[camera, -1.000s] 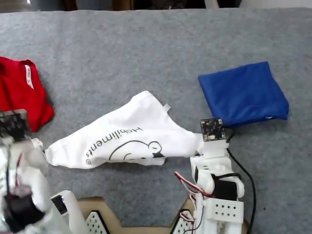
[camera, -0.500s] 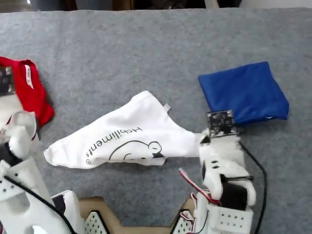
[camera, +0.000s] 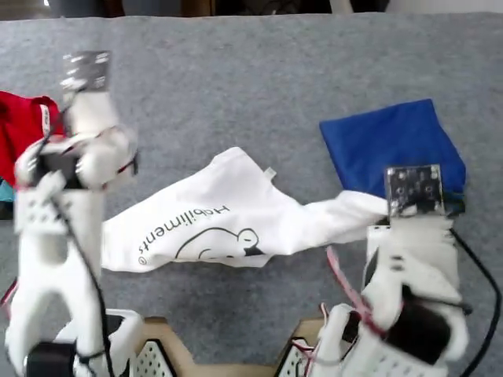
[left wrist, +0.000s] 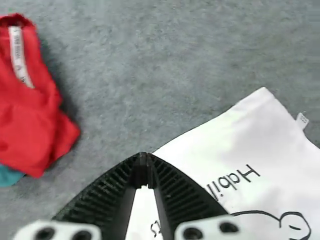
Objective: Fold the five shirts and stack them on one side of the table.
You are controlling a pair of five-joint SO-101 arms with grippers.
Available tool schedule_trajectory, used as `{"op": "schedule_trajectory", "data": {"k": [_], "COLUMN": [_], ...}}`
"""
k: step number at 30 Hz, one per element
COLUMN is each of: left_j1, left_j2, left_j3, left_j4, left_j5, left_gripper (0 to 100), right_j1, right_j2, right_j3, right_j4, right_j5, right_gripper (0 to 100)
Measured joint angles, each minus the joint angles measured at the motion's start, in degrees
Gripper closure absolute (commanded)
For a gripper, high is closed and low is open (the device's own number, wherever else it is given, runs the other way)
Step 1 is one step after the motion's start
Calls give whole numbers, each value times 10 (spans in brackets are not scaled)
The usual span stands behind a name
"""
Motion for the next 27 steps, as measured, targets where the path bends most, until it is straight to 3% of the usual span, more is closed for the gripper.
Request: {"op": "schedule_trajectory", "data": {"k": [4, 6, 16, 22, 27], "left_j1": [63, 91, 158, 162, 164], "left_j2": [118, 183, 482, 621, 691], "left_j3": [-65, -105, -352, -488, -589], "left_j4": [-41, -50, -49, 34, 138], "left_j5": [31, 44, 160, 251, 265], "left_gripper": [961, 911, 873, 873, 873], "right_j1": [55, 75, 91, 91, 91], "right_j2": [95, 107, 55, -4, -4], "right_j3": [3, 18, 214, 255, 255], "right_j4": [20, 20, -30, -30, -32], "right_j5": [72, 101, 175, 176, 184], "right_gripper": [985, 985, 985, 985, 985]}}
